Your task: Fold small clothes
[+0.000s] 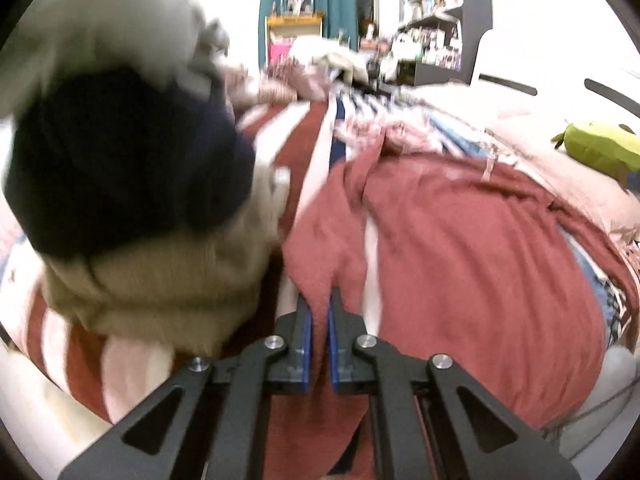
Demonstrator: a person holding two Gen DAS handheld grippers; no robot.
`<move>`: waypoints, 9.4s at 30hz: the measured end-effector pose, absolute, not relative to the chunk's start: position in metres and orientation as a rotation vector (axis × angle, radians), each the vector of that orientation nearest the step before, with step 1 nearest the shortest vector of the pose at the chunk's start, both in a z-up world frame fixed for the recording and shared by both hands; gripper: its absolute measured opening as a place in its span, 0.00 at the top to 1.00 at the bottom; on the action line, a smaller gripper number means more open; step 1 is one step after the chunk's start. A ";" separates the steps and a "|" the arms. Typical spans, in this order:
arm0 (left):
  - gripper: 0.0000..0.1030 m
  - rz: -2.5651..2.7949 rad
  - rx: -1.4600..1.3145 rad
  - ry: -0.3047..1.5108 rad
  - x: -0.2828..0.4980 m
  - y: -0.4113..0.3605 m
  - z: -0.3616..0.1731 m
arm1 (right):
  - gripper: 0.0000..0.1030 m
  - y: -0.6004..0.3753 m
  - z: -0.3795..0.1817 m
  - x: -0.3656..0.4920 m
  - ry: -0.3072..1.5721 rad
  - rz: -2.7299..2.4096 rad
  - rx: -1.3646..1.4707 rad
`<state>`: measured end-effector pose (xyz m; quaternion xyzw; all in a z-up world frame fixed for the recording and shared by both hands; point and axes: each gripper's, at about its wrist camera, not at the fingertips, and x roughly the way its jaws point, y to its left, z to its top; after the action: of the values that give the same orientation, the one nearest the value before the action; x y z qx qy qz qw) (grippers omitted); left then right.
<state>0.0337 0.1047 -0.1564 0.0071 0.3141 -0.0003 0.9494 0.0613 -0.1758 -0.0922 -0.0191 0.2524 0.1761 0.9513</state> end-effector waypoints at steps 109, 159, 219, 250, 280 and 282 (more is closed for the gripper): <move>0.32 -0.345 0.051 0.781 0.218 0.042 -0.184 | 0.61 -0.161 -0.198 0.302 1.009 0.501 0.010; 0.59 -0.186 -0.019 0.763 0.198 0.074 -0.155 | 0.95 -0.197 -0.169 0.176 0.962 0.279 -0.338; 0.34 -0.229 -0.048 0.696 0.181 0.054 -0.133 | 0.99 -0.262 -0.176 0.240 0.799 0.264 -0.348; 0.32 -0.240 -0.045 0.688 0.145 0.061 -0.123 | 0.50 -0.279 -0.179 0.158 1.025 0.568 -0.278; 0.30 -0.356 -0.038 0.624 0.090 0.044 -0.096 | 0.76 -0.278 -0.183 0.095 1.057 0.339 -0.021; 0.30 -0.358 -0.029 0.622 0.088 0.043 -0.095 | 0.66 -0.287 -0.179 0.089 1.019 0.318 -0.041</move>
<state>0.0885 0.0427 -0.0953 -0.0143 0.3046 -0.1752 0.9361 0.0893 -0.2868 -0.1794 -0.0195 0.4858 0.1516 0.8606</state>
